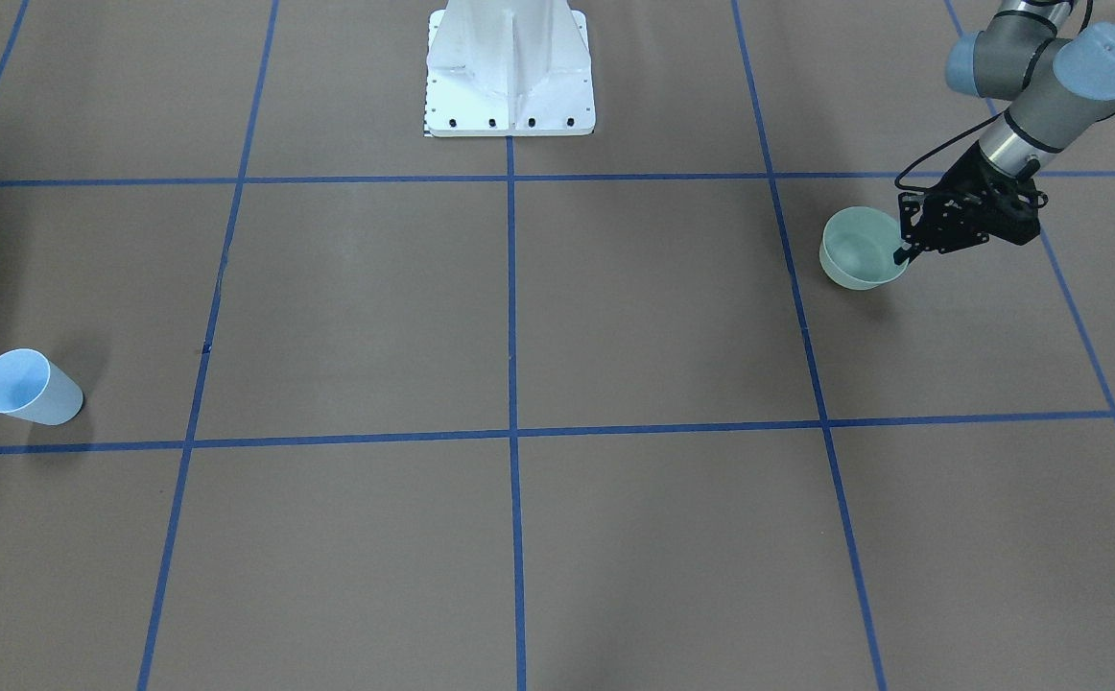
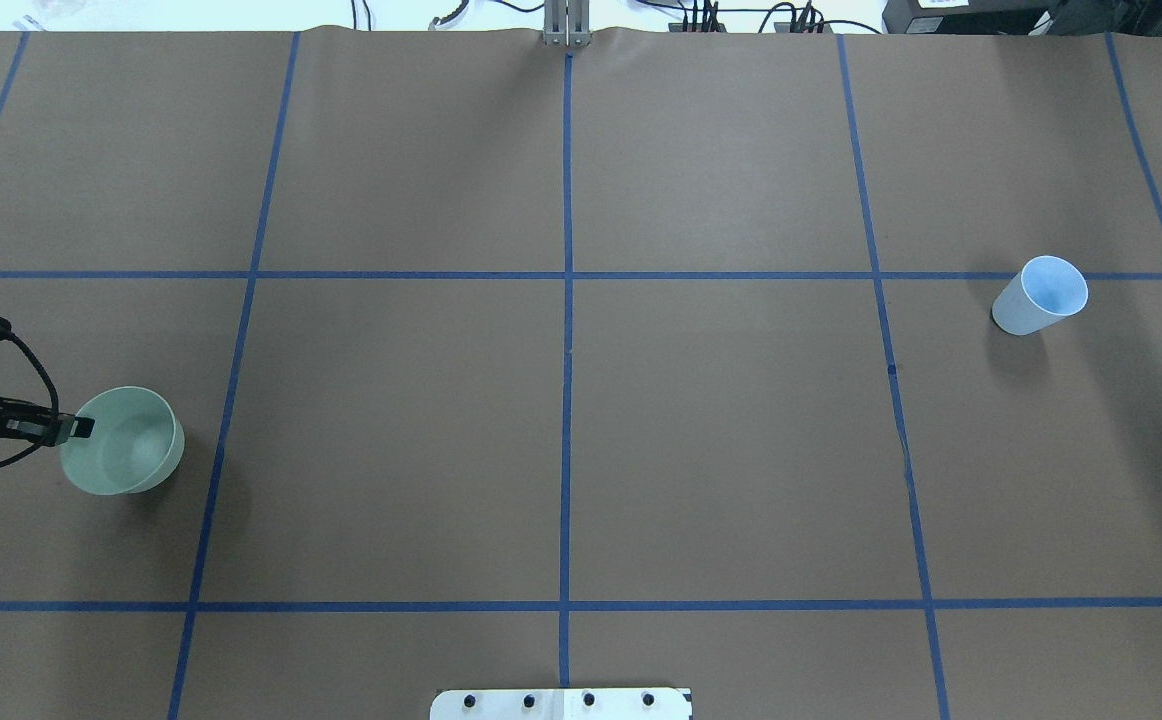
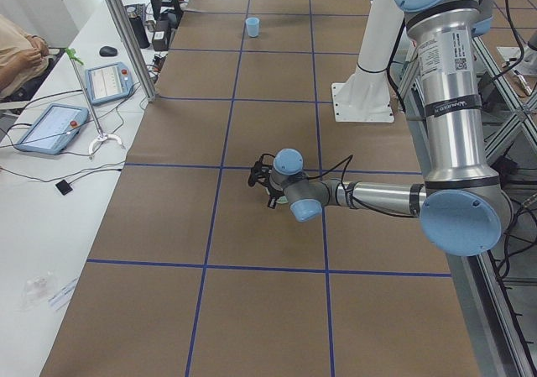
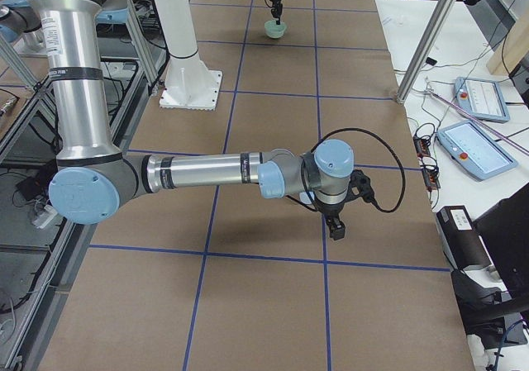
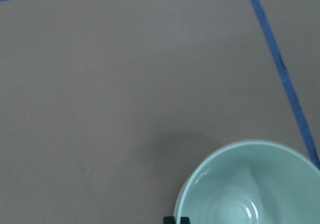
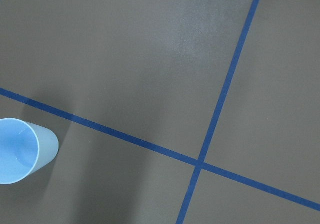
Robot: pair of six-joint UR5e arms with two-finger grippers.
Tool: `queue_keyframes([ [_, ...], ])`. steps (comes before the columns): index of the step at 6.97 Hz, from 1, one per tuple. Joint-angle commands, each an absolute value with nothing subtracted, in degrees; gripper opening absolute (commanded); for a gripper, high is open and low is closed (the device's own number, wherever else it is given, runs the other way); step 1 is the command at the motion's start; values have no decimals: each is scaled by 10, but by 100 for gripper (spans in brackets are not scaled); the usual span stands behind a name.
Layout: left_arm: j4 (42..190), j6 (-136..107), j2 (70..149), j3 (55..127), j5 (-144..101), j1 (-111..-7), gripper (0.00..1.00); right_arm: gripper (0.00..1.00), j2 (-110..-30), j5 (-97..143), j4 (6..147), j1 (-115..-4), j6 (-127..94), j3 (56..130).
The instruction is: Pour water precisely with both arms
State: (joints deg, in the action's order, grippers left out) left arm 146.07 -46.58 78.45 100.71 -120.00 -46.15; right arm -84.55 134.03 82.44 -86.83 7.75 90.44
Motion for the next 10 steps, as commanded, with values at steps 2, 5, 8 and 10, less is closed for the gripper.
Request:
queue_keyframes([
  [2,1246,-535,904,1096,-1201,-459,0,100,-846,1340,824,-868,77,904],
  [5,1115,-625,1174,981,-1164,-403,0,100,-846,1340,825,-867,77,904],
  [8,1120,-657,1343,807,-1112,-347,0,100,-845,1340,825,-867,77,903],
  [10,1120,-657,1350,790,-1107,-332,0,100,-845,1340,825,-868,77,901],
])
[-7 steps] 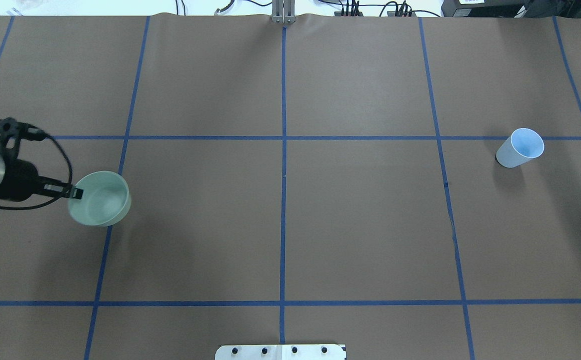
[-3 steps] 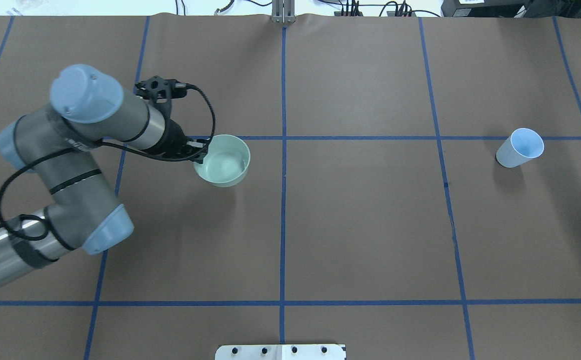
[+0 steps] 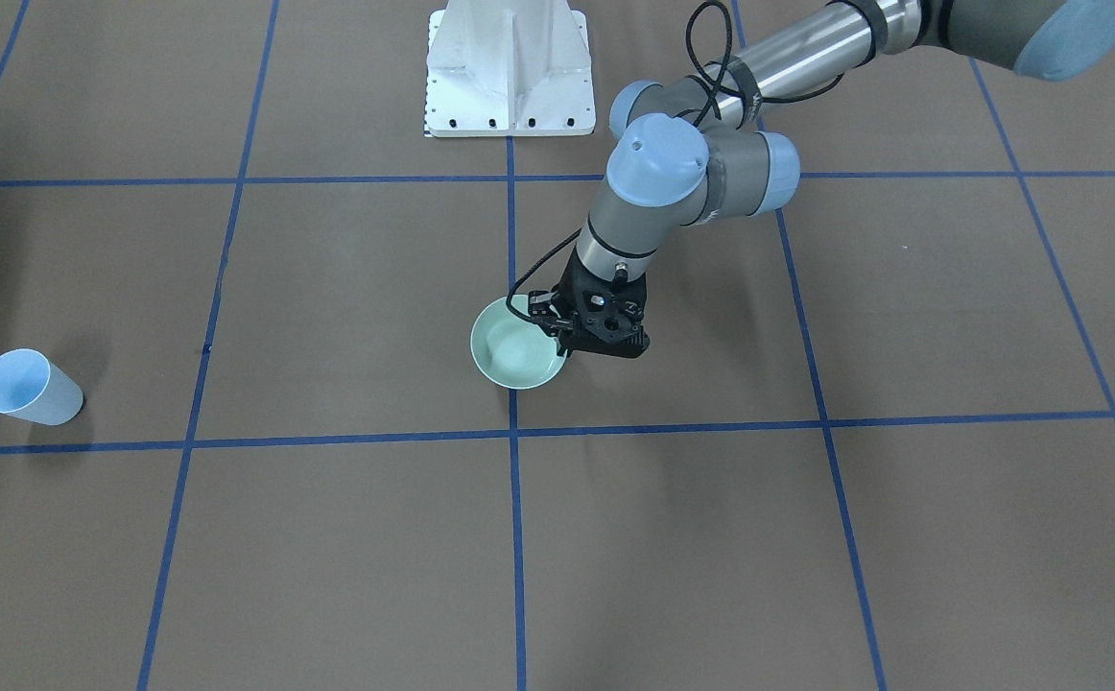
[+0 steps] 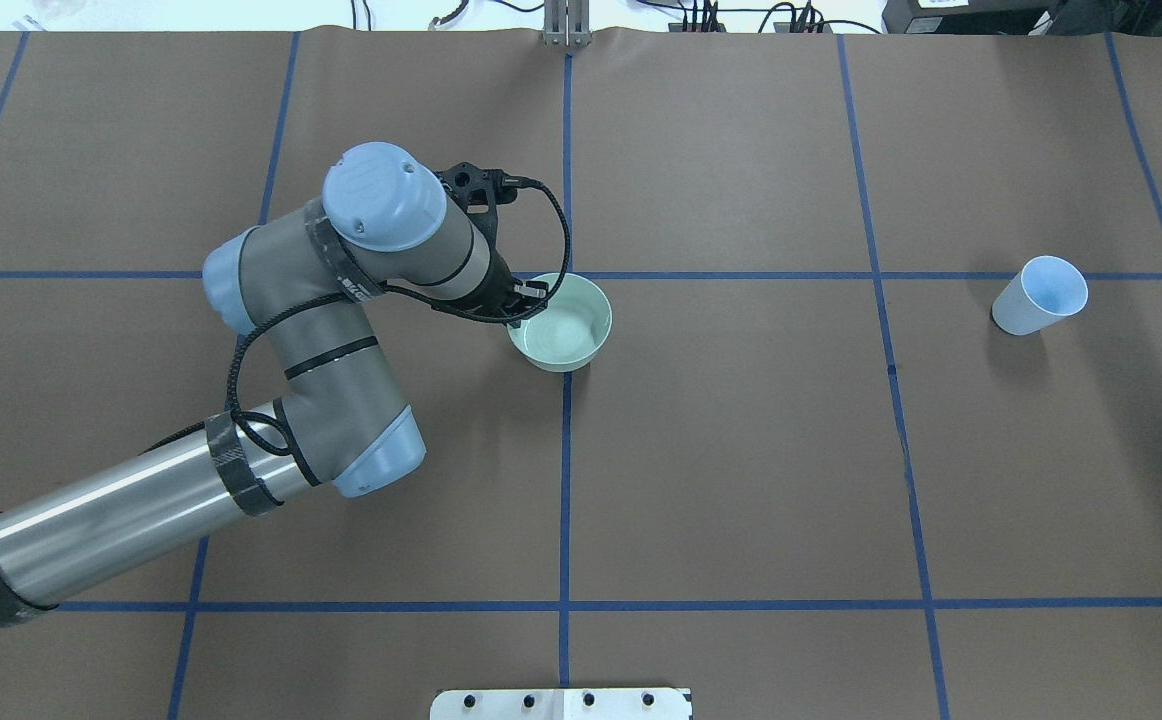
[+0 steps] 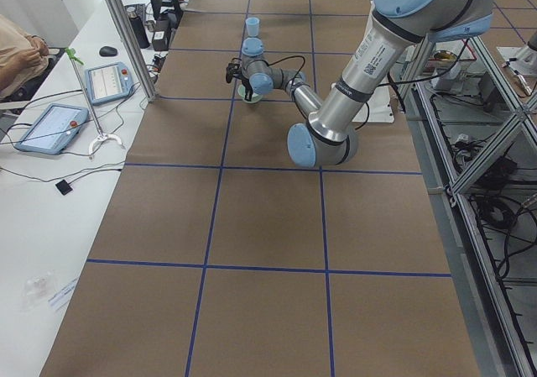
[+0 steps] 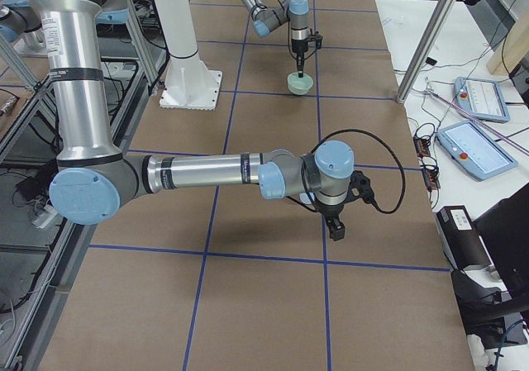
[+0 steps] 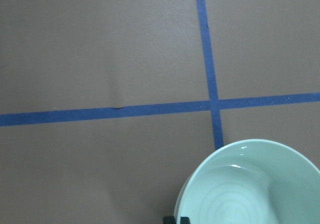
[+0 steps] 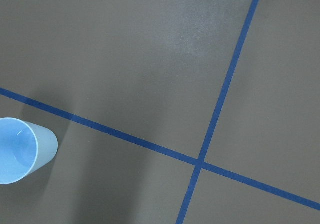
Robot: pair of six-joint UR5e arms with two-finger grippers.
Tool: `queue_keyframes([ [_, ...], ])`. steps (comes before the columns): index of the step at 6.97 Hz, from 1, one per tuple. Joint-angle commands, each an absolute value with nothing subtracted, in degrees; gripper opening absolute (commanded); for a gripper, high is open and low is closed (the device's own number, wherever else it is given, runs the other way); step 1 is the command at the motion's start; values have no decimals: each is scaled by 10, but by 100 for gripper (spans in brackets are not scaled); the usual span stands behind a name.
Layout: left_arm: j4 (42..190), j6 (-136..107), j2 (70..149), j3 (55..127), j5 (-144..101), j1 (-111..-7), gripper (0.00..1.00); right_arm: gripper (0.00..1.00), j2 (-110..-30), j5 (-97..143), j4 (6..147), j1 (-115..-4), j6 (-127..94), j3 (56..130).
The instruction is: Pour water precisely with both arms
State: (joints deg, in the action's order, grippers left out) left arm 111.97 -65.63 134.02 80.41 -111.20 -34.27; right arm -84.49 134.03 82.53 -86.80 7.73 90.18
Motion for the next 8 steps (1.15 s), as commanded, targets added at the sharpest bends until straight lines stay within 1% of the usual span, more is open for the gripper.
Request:
queue_keyframes([
  [1,1120,-657,1349,790,-1100,-328,0,100,-846,1340,824,-867,77,903],
  [3,1120,-657,1349,788,-1099,-322,59,100,-845,1340,824,-868,77,904],
  [4,1121,-658,1352,794,-1083,-323,100,100,-845,1340,825,-868,77,904],
  [5,1111,-659,1348,823,-1081,-330,100,100,-845,1340,825,-868,76,904],
  [6,1050,-650,1340,870,-1105,-360,100,100,-845,1340,825,-868,55,915],
  [7,969,-603,1323,933,-1147,-397,100,100,-845,1341,824,-868,-5,946],
  [8,929,-523,1249,1021,-1155,-424,100,100,-847,1345,825,-863,-66,985],
])
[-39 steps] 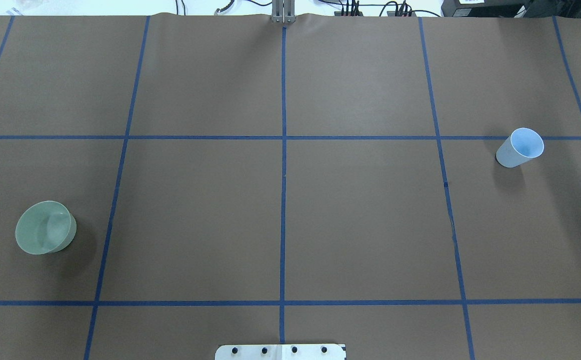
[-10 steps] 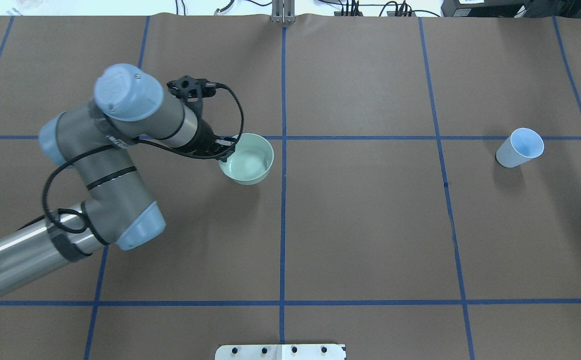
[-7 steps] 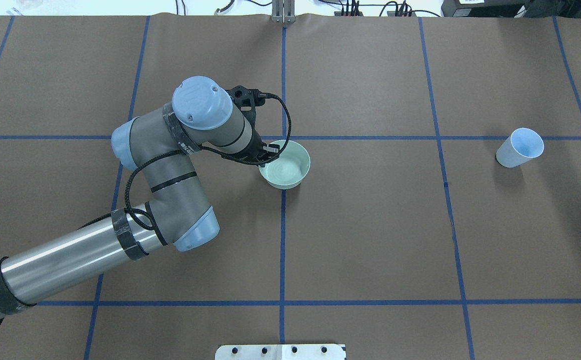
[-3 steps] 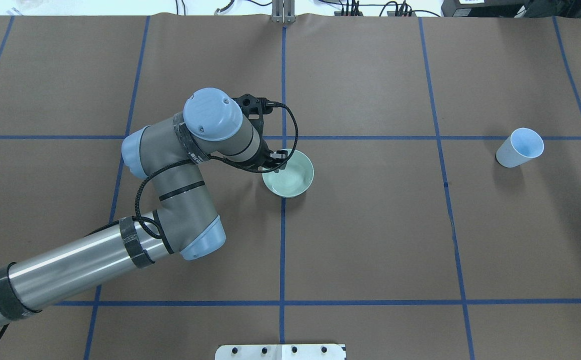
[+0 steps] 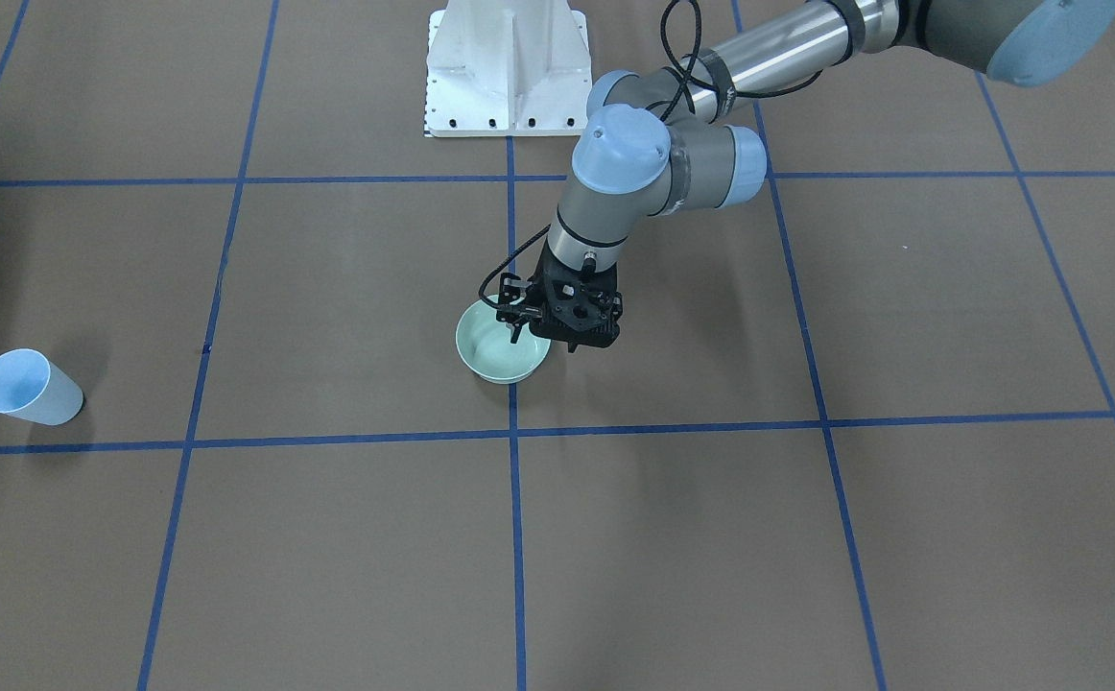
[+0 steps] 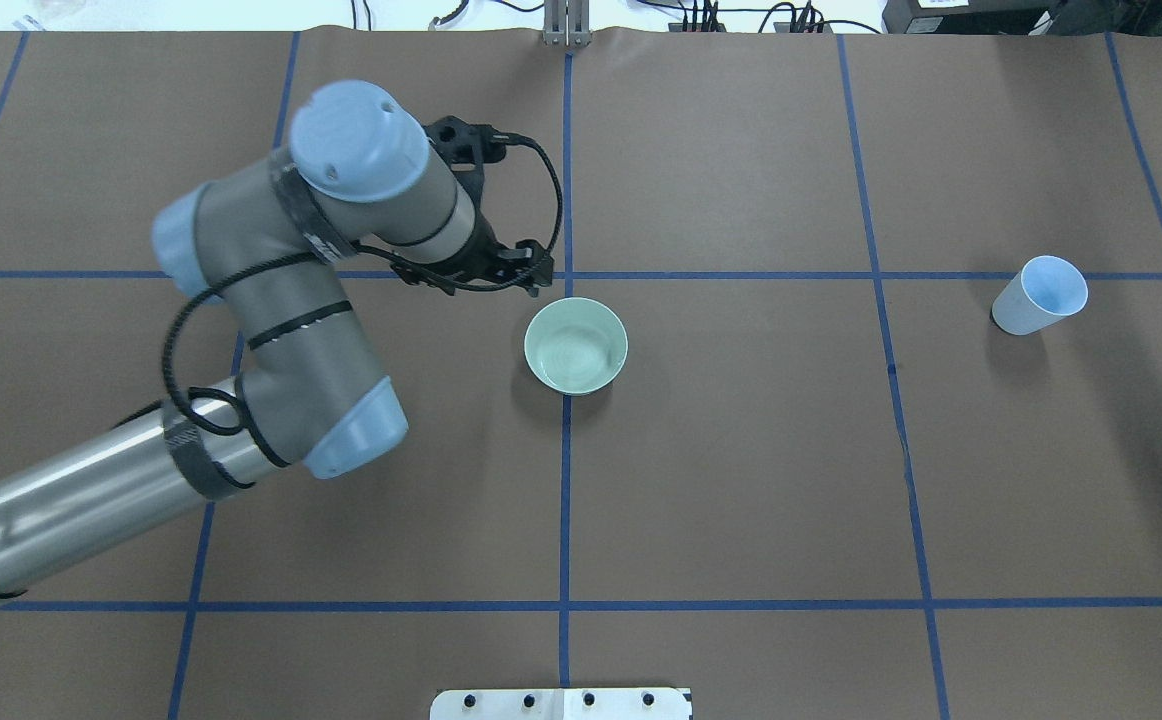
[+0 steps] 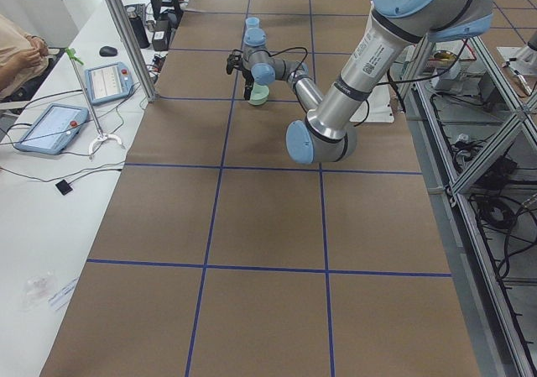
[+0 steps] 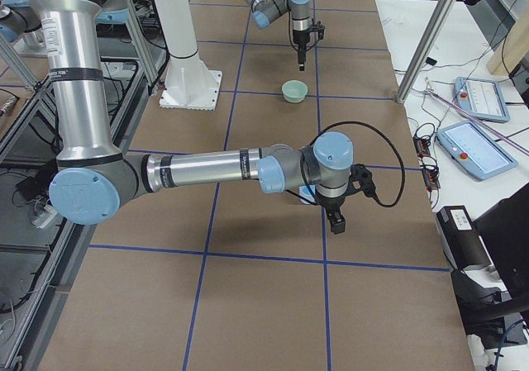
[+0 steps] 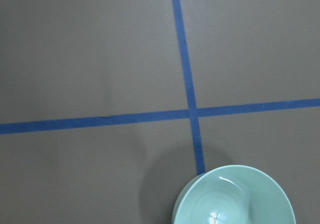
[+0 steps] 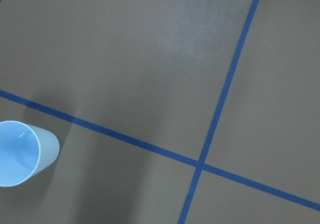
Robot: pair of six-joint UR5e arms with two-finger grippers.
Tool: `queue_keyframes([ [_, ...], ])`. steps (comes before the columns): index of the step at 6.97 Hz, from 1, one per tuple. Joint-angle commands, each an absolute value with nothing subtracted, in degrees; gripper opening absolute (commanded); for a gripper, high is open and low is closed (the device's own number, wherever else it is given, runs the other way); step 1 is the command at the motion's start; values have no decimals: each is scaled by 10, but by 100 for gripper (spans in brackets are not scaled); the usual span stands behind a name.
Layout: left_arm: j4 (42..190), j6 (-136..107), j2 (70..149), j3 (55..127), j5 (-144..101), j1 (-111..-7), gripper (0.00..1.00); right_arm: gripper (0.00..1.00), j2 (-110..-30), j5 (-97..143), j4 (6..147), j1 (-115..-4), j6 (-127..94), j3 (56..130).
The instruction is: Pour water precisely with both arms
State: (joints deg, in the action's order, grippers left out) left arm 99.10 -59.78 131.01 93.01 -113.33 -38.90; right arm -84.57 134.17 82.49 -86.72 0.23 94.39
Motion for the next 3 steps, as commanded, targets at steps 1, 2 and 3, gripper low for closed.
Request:
queue_keyframes([
  [1,915,-442,1173,1077,-1178,-474,100,100,-859,1344,825,-844,-140,1023],
  [2,916,-348,1113,1090,-1232,-542,100,100,-866,1339,825,-823,-214,1059],
  [3,915,-238,1067,1094,-1268,-609,100,100,-872,1332,825,-799,-282,1094],
])
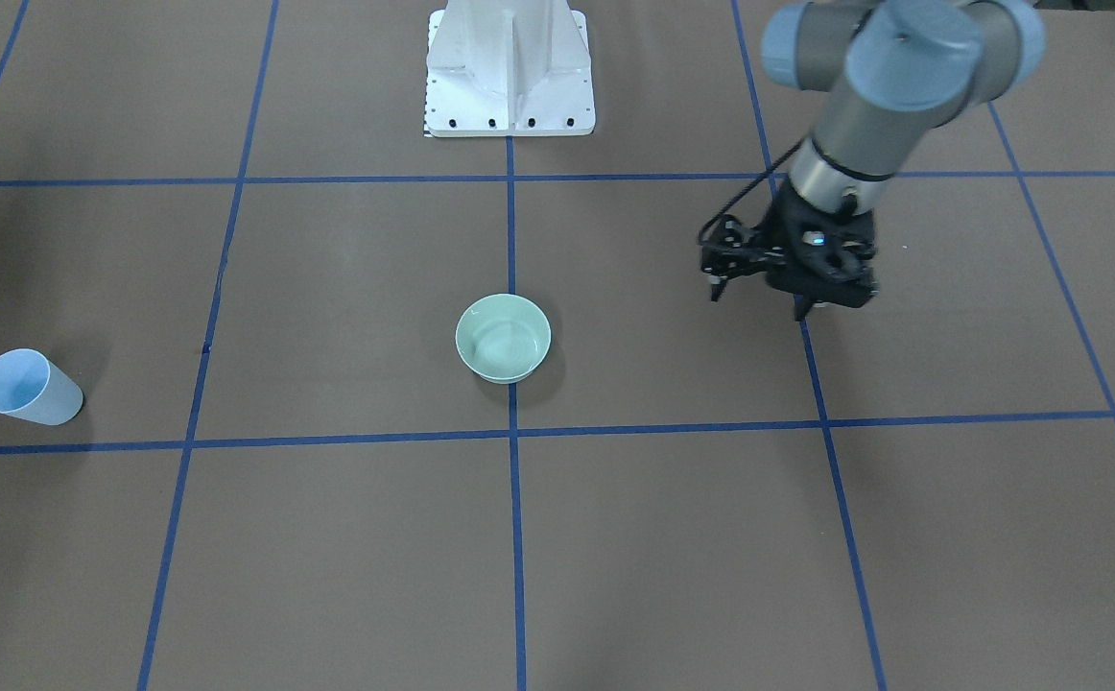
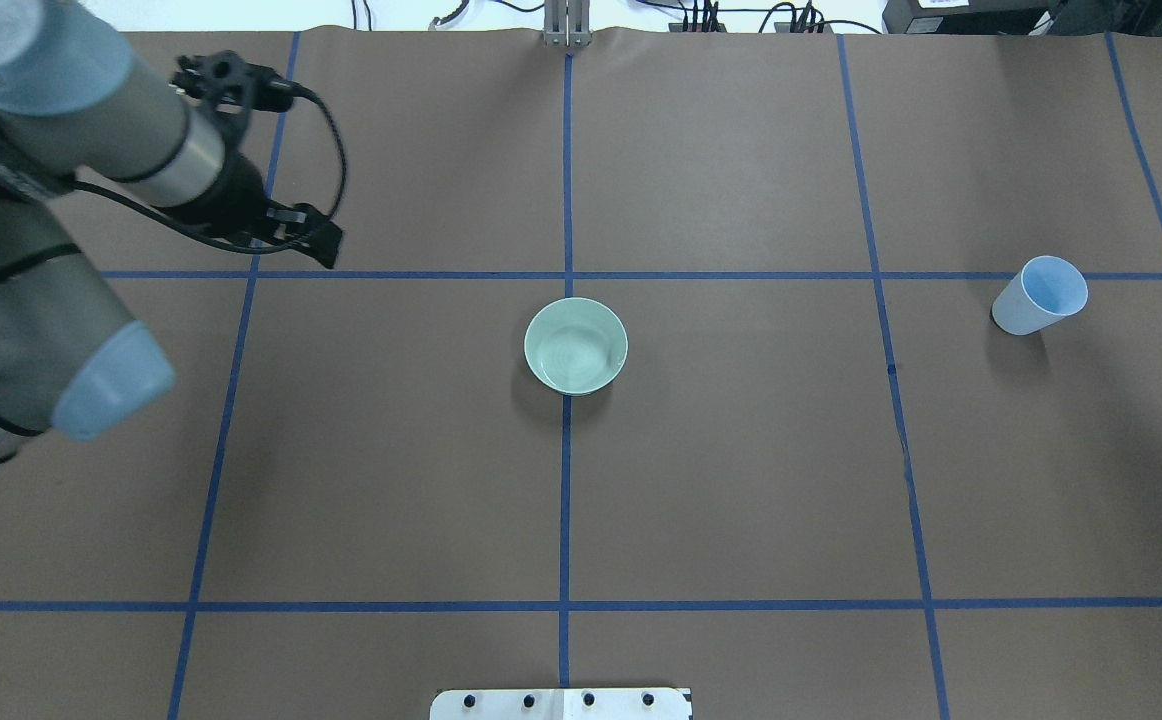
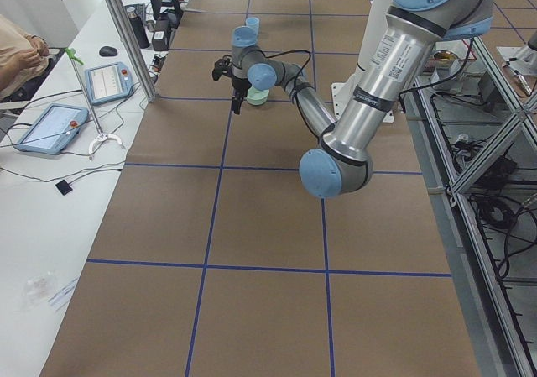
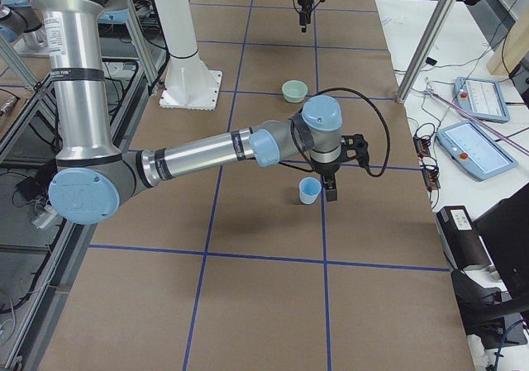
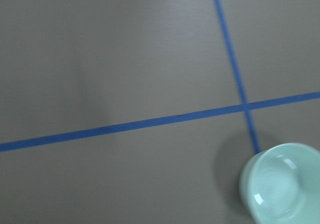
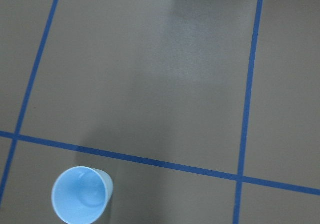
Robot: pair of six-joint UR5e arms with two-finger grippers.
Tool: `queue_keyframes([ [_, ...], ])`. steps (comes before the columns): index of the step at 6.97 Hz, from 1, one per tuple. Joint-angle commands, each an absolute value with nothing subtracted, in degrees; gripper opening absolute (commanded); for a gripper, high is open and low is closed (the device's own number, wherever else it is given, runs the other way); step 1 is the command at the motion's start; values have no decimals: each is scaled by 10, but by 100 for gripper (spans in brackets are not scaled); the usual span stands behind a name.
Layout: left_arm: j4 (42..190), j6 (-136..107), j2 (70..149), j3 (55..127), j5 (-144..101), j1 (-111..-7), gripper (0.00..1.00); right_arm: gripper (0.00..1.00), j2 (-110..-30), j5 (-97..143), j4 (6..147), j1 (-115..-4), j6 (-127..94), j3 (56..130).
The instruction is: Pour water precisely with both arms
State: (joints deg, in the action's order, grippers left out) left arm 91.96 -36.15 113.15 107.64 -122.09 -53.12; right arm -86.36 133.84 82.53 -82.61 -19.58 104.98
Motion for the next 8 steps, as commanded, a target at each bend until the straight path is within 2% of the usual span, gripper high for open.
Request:
queue_keyframes([
  [1,914,-140,1026,1091,-1293,-673,100,100,-878,1293,825,-761,-353,1132],
  [3,900,49,980,1048,-1330,-797,100,100,-878,1162,825,-653,-506,1175],
  [5,898,233,971,950,-1332,-897,100,100,-882,1001,825,-532,-664,1200],
  [8,932,243,912,950,-1331,-967,100,100,-904,730,825,-358,-859,1193],
])
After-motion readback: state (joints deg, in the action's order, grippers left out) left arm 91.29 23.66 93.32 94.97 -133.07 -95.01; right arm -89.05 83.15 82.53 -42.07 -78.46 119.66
